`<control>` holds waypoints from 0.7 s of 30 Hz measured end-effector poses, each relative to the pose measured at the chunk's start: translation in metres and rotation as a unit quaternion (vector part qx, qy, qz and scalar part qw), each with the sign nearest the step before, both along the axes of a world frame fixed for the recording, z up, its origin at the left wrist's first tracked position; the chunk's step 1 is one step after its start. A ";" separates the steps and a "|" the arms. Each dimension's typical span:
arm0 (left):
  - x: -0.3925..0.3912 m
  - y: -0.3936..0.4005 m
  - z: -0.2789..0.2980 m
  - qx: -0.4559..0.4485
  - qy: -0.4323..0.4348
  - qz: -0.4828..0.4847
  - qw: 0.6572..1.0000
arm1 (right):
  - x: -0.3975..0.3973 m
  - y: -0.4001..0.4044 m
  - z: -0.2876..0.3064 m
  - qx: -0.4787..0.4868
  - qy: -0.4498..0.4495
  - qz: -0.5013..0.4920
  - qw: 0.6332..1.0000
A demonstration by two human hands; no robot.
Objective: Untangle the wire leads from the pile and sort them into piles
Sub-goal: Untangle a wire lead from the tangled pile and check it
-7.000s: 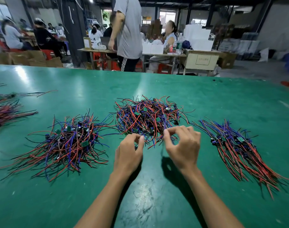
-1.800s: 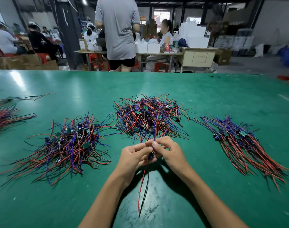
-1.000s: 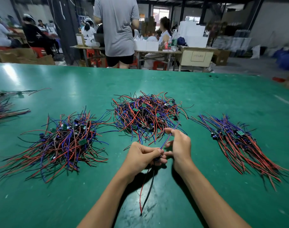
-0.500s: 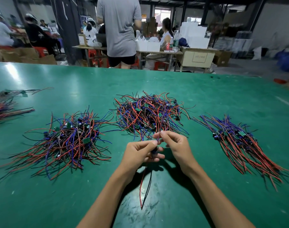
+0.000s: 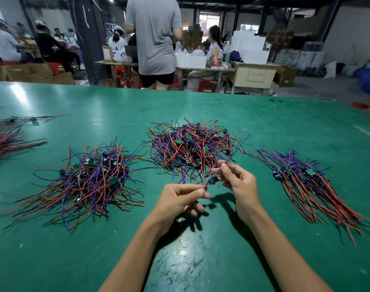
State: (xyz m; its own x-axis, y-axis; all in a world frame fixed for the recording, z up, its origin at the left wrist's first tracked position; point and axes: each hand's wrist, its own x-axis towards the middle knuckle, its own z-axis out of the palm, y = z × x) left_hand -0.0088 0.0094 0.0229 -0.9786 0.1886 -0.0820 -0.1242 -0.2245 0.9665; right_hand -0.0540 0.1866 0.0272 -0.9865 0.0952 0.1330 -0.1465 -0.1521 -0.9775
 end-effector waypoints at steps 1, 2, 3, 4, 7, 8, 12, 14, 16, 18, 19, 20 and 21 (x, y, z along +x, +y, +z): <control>-0.001 -0.001 0.000 -0.015 0.003 0.015 1.000 | 0.000 0.000 0.000 0.000 0.002 -0.014 1.000; -0.003 -0.001 -0.001 -0.027 0.006 0.031 0.999 | 0.000 -0.001 0.000 0.002 0.003 -0.023 1.000; -0.004 -0.001 -0.002 -0.035 0.007 0.042 0.998 | 0.000 -0.002 0.000 0.003 0.003 -0.028 1.000; -0.005 -0.001 -0.002 -0.043 0.008 0.049 0.998 | 0.000 -0.002 -0.001 0.003 0.003 -0.029 1.000; -0.005 -0.001 -0.002 -0.050 0.011 0.056 0.997 | 0.001 -0.002 0.001 0.001 0.005 -0.028 1.000; -0.004 -0.001 -0.003 -0.045 0.014 0.056 0.997 | 0.001 -0.002 0.002 -0.004 0.007 -0.026 1.000; -0.005 0.000 -0.005 -0.064 0.088 0.101 0.989 | 0.001 -0.003 0.004 -0.055 -0.001 0.002 0.999; -0.005 -0.001 -0.007 -0.179 0.220 0.180 0.942 | 0.001 -0.006 0.005 -0.123 -0.018 0.033 0.992; -0.004 -0.002 -0.010 -0.293 0.370 0.226 0.852 | 0.001 -0.007 0.006 -0.190 -0.040 0.066 0.979; -0.005 -0.004 -0.015 -0.359 0.450 0.245 0.780 | 0.000 -0.007 0.006 -0.230 -0.057 0.090 0.967; -0.006 -0.005 -0.017 -0.373 0.460 0.255 0.765 | 0.001 -0.006 0.006 -0.240 -0.062 0.096 0.964; -0.006 -0.005 -0.017 -0.377 0.459 0.263 0.760 | 0.000 -0.006 0.006 -0.248 -0.064 0.098 0.962; -0.006 -0.005 -0.017 -0.375 0.455 0.268 0.762 | 0.000 -0.007 0.006 -0.251 -0.066 0.097 0.961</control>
